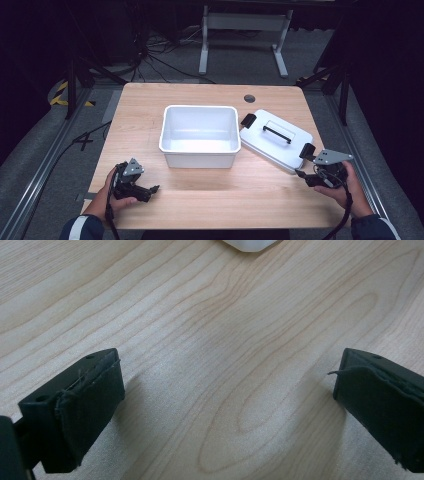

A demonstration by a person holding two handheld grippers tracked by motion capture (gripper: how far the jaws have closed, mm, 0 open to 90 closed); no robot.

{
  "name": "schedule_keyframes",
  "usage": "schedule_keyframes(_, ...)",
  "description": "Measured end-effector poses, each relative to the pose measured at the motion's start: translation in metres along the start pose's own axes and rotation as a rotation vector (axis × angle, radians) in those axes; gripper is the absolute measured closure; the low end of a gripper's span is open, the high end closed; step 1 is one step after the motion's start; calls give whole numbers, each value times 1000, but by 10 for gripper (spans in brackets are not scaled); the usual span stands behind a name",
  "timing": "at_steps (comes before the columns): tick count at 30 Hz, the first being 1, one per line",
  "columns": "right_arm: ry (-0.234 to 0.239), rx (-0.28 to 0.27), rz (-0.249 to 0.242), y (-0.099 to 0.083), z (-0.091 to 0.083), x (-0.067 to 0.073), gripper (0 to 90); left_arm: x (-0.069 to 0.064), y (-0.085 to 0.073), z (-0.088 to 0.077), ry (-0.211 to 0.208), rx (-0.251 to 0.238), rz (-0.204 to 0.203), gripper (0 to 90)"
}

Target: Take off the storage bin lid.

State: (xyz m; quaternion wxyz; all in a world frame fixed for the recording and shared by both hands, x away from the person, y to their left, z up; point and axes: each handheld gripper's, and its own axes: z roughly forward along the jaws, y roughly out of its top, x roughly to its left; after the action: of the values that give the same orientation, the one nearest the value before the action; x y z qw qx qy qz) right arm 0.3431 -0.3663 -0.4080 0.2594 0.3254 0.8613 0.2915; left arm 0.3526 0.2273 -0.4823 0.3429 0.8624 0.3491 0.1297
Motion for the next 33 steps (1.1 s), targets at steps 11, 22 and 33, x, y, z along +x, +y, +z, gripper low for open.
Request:
schedule_keyframes(11,37,2,72,-31,9,7,329,0,0,0,1,-2,2,4)
schedule_keyframes(22,64,-22,165,-52,13,11,303,1,0,0,2,0,13,4)
schedule_keyframes(33,65,-61,253,-67,16,14,262,0,0,0,-3,0,1,3)
